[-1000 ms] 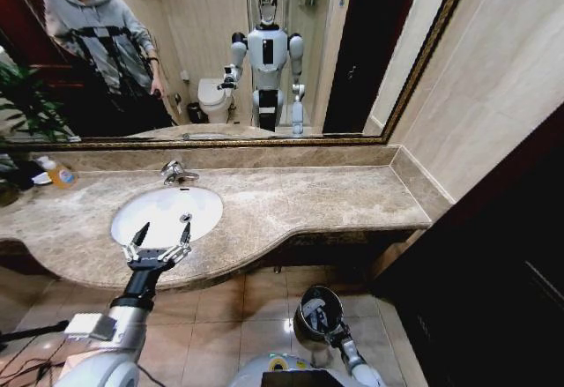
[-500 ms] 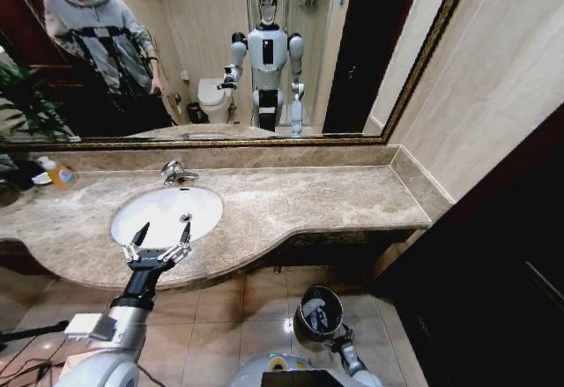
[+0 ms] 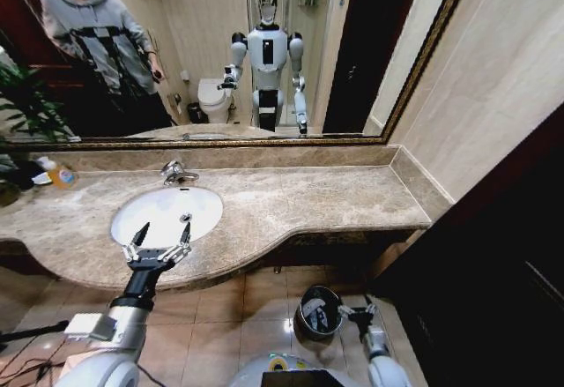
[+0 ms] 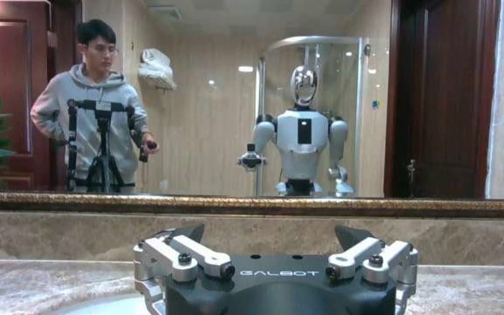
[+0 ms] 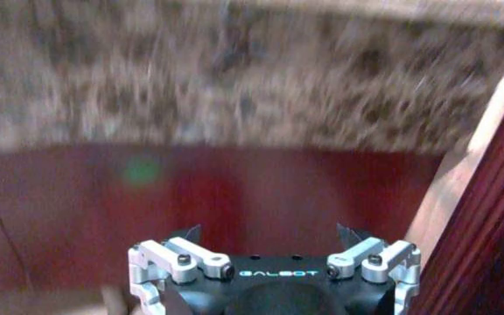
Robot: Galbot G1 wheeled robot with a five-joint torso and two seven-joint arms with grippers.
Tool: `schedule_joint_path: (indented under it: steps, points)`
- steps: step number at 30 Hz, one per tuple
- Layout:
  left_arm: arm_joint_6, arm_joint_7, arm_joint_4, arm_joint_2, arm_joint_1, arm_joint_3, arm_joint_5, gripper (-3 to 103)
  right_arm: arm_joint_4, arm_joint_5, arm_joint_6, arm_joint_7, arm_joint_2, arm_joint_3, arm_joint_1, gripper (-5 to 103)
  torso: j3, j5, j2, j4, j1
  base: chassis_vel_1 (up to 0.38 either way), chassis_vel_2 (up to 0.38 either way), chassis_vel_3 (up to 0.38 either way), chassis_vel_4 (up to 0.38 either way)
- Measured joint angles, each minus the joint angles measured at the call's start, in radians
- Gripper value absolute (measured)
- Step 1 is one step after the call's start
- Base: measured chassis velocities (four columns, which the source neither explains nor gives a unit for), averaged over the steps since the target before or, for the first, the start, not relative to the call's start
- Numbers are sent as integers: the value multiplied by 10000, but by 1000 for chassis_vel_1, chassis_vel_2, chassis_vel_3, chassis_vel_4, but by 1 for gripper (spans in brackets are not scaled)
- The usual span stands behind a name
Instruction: Pick up the trash from the sink and place it in the trash bin.
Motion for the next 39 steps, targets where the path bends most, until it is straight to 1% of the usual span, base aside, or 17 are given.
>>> schedule_joint_path:
  steps: [1,2,3,6,7,9,12,15,16,18,19,22,23,25,28,39]
  points:
    - [0,0,0,0,0,0,0,100,969,200,-96,-22,108,147,-429,100,0,0,0,0,0,0,0,0,0]
    - [0,0,0,0,0,-1,0,100,1493,268,-129,-47,166,205,-656,100,0,1,0,0,0,0,0,0,0]
    - [0,0,0,0,0,-1,0,100,1493,268,-129,-47,166,205,-656,100,0,1,0,0,0,0,0,0,0]
    - [0,0,0,0,0,0,0,100,3270,340,-301,-81,448,258,-1339,100,0,1,0,-1,0,0,0,0,0]
    - [0,0,0,0,0,0,0,100,3270,340,-301,-81,448,258,-1339,100,0,1,0,-1,0,0,0,0,0]
    - [0,0,-1,0,-1,0,0,100,4285,328,-410,-64,654,210,-1650,100,0,-2,0,0,0,0,0,0,0]
    - [0,0,0,0,0,-1,0,100,4968,308,-475,-35,829,121,-1824,100,0,0,0,0,0,0,0,0,0]
    - [0,0,0,0,0,-1,0,100,5995,80,-572,60,1099,-124,-1976,100,0,0,0,0,0,0,0,0,0]
    - [0,0,0,0,0,-1,0,100,5995,80,-572,60,1099,-124,-1976,100,0,0,0,0,0,0,0,0,0]
    - [0,0,0,0,0,0,0,100,6794,-255,-826,174,1202,-370,-1973,100,0,0,0,0,1,0,0,0,0]
    - [0,0,0,0,0,0,0,100,6794,-255,-826,174,1202,-370,-1973,100,0,0,0,0,1,0,0,0,0]
    - [0,0,-1,0,0,0,0,100,7981,-713,-1370,227,1318,-773,-1821,100,0,-1,0,0,1,0,0,0,0]
    - [0,0,-1,0,0,0,0,100,7981,-713,-1370,227,1318,-773,-1821,100,0,-1,0,0,1,0,0,0,0]
    - [0,0,0,0,0,-1,0,100,8492,-1005,-1753,135,1383,-938,-1657,100,0,-2,0,0,1,0,0,0,0]
    - [0,0,0,0,0,0,0,100,8625,-1218,-1891,7,1385,-1033,-1528,100,0,-1,0,1,1,0,0,0,0]
    - [0,0,0,0,0,0,0,100,8197,-1548,-1837,-62,1337,-1213,-1328,100,0,0,0,0,1,0,0,0,0]
